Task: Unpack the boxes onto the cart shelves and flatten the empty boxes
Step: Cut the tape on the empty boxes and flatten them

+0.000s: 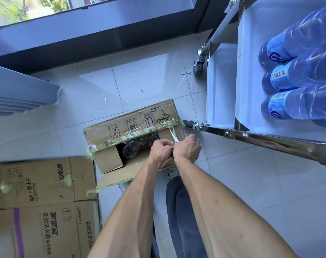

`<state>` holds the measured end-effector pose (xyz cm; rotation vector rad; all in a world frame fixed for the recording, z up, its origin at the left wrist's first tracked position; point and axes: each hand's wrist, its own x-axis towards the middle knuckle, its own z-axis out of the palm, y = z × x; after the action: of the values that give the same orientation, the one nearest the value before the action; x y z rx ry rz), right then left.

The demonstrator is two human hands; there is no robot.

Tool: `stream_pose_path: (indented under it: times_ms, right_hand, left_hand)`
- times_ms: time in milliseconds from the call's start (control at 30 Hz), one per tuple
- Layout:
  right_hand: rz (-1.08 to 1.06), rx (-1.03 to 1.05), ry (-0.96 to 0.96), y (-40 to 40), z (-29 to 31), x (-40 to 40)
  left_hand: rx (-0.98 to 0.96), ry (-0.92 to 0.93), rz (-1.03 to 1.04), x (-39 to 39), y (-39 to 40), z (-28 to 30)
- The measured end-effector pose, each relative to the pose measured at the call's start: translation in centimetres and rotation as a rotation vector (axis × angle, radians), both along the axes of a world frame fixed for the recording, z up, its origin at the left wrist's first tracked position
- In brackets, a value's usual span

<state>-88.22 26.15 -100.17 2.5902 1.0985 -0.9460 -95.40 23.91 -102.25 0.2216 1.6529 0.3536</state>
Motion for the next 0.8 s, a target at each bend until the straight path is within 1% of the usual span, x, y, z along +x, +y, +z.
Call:
stream_pose_path:
  times_ms: [67,100,167,300,400,533,567,633,700,767,800]
  right_hand:
    - [0.152,0.02,-0.094,-0.8,-0.3,0.5]
    - [0.223,0.036,-0.097,-1.1,-0.5,0.7]
    - [0.285,0.053,-0.04,-1.3,-0.8,1.0]
    - [0.231,0.041,0.064,-0.8,-0.8,0.8]
    - [0.266,-0.009,0.129,-0.6,-1.2,1.0]
    - [0.259,-0.098,0.207,0.0,-1.7,1.5]
    - [0.274,-0.123,0.202,0.1,-1.9,1.6]
    - [0.382,-0.165,0.113,0.2,-2.3,1.6]
    - [0.468,-0.149,-0.001,0.3,-2.7,1.6]
    - [0.453,-0.113,-0.068,0.3,-3.2,1.9]
    - [0.429,-0.107,-0.098,0.3,-3.3,2.1]
  left_hand:
    - [-0.016,0.03,0.106,0.4,-0.2,-0.3]
    - [-0.016,0.028,0.144,0.4,-0.4,-0.5]
    - [-0.017,0.015,0.192,0.0,-0.6,-0.7]
    - [-0.044,0.014,0.226,-1.2,-0.4,-1.3]
    - [-0.054,0.001,0.244,-1.4,-0.1,-1.5]
    - [-0.067,-0.021,0.163,-1.5,0.2,-1.7]
    - [-0.074,-0.011,0.146,-1.5,0.2,-1.8]
    - [-0.085,0.054,0.142,-1.5,0.4,-2.0]
    - [-0.087,0.157,0.221,-1.8,0.8,-2.4]
    - [-0.081,0.234,0.32,-2.3,1.4,-2.6]
    - [-0.061,0.283,0.324,-2.6,1.6,-2.7]
